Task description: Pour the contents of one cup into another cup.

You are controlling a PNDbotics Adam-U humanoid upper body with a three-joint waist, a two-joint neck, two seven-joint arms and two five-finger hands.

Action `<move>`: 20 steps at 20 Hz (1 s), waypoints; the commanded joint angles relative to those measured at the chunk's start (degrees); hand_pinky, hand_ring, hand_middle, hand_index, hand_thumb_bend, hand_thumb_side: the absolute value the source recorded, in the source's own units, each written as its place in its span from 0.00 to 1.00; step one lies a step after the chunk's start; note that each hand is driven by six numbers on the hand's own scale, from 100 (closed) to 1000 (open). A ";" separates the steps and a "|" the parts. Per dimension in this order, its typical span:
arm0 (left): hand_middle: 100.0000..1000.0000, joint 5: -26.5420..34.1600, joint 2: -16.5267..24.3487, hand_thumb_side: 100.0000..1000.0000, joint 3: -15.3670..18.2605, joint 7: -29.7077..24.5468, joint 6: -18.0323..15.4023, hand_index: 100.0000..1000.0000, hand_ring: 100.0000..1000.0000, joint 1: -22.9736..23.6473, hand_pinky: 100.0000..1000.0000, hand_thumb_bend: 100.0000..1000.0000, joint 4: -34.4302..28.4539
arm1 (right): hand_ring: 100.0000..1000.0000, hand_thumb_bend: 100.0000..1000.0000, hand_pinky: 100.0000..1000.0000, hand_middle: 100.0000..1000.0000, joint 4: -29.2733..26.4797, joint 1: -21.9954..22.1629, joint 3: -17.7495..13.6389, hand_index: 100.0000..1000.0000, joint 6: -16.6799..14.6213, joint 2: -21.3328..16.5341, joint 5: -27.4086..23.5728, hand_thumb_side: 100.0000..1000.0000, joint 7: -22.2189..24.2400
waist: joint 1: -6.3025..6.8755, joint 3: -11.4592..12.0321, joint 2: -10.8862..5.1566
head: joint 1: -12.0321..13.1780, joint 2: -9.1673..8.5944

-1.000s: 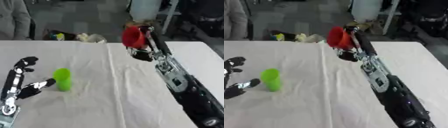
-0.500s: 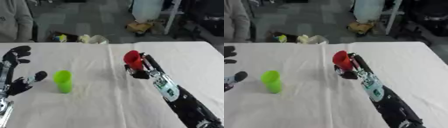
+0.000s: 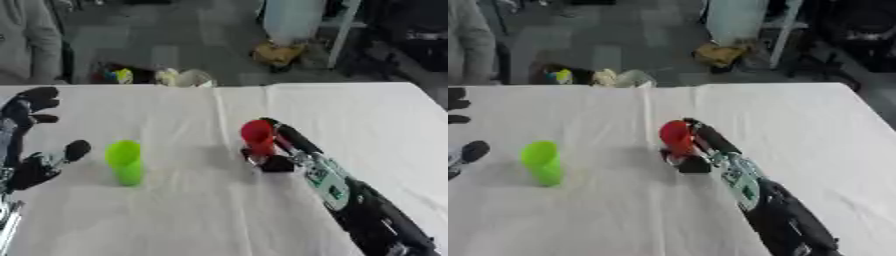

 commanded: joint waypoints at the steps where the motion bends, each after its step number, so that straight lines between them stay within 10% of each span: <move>1: 0.78 0.06 0.92 0.63 0.09 -0.17 -0.02 0.79 0.76 -0.50 0.66 1.00 -1.12 | 1.00 0.74 1.00 0.64 -1.22 -0.74 -0.90 0.93 -0.57 -1.65 3.54 0.87 1.97 | 0.15 -0.16 -1.16 | -0.08 0.04; 12: 0.78 -0.41 1.05 0.63 0.18 -0.14 -0.10 0.79 0.76 0.09 0.66 1.00 -0.83 | 1.00 0.81 1.00 0.96 -2.61 0.27 -1.16 1.00 -0.96 -3.14 12.97 0.87 5.54 | -0.02 -0.80 -1.62 | 0.12 0.27; 20: 0.77 -0.57 1.21 0.63 0.25 -0.16 -0.16 0.79 0.76 0.25 0.66 1.00 -0.73 | 1.00 0.81 1.00 1.00 -3.38 1.77 -1.61 1.00 -1.45 -4.69 13.30 0.86 10.89 | -0.16 -1.03 -2.01 | 0.23 0.37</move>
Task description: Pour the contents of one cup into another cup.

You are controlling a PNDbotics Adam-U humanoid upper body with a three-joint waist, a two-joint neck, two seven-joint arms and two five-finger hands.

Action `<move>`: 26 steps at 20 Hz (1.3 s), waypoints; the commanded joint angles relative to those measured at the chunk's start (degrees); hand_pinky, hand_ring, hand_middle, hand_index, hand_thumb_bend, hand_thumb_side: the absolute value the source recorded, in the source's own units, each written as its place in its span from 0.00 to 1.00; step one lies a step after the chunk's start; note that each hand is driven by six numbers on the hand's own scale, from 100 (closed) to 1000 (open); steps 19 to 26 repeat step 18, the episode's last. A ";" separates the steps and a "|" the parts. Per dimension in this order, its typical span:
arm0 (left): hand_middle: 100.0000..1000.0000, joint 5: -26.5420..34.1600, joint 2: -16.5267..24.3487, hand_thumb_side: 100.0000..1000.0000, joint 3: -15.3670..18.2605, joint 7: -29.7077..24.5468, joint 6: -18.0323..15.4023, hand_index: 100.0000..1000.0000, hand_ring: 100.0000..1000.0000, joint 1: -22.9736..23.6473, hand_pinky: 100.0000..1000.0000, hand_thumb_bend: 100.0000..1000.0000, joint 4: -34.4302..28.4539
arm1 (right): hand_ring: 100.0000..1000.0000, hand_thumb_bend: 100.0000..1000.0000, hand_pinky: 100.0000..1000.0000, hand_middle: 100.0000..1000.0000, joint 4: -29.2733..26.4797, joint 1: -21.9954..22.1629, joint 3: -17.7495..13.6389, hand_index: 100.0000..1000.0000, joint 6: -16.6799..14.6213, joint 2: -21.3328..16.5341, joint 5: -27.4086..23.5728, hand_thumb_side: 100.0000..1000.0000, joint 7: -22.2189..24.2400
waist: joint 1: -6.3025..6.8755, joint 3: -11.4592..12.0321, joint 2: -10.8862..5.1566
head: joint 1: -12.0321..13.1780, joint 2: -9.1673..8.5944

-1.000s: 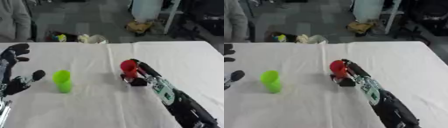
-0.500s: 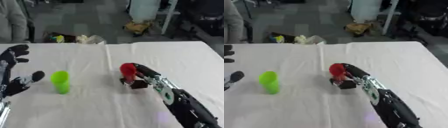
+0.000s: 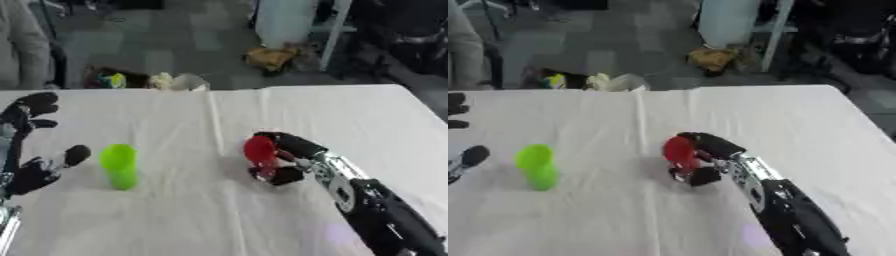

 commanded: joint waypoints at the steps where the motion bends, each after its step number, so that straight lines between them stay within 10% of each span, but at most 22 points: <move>1: 0.77 0.01 1.22 0.63 0.29 -0.13 -0.14 0.79 0.76 -0.69 0.66 1.00 -0.78 | 1.00 0.81 1.00 1.00 -0.84 -0.19 -0.87 1.00 0.04 -2.13 0.16 0.87 1.95 | 0.18 -0.13 -1.01 | 0.23 0.26; 26: 0.77 -0.26 1.33 0.62 0.55 -0.04 -0.15 0.79 0.76 -0.27 0.66 1.00 -0.66 | 1.00 0.77 1.00 1.00 -0.29 3.26 -2.29 1.00 0.04 -4.29 -0.40 0.86 1.13 | 0.45 -0.61 -1.24 | 0.52 0.15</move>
